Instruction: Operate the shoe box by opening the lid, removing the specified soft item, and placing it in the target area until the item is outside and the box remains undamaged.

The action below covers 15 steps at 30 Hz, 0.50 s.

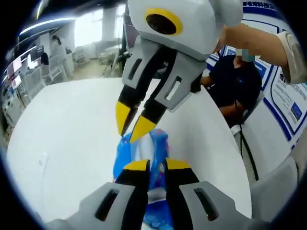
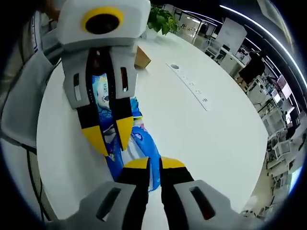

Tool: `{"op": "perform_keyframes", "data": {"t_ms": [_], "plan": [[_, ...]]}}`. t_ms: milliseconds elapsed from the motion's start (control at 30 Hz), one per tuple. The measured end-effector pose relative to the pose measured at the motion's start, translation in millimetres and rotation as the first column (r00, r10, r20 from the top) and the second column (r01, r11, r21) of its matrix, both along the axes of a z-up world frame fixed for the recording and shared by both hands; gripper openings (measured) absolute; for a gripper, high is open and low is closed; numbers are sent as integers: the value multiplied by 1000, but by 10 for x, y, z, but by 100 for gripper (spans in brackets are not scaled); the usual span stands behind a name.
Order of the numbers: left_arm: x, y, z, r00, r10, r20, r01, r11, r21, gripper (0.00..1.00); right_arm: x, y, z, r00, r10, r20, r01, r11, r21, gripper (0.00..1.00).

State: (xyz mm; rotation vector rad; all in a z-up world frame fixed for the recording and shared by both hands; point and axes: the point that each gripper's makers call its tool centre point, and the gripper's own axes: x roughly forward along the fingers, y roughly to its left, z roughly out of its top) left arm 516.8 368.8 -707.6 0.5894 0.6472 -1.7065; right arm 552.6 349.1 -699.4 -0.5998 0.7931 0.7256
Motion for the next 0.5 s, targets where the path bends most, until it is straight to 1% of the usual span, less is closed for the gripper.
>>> {"op": "perform_keyframes", "data": {"t_ms": [100, 200, 333, 400, 500], "plan": [[14, 47, 51, 1000, 14, 6, -14, 1000, -1, 13, -33, 20, 50, 1000, -9, 3, 9, 1000, 3, 10], [21, 142, 128, 999, 44, -1, -44, 999, -4, 16, -91, 58, 121, 999, -38, 5, 38, 999, 26, 13], [36, 298, 245, 994, 104, -14, -104, 994, -27, 21, -166, 113, 196, 998, -55, 12, 55, 998, 37, 16], [46, 387, 309, 990, 139, -21, -140, 990, -35, 22, -196, 125, 237, 997, -74, 15, 73, 997, 25, 18], [70, 543, 413, 985, 173, -12, -174, 983, -51, 26, -235, 166, 315, 996, -89, 28, 88, 996, 20, 22]]}}
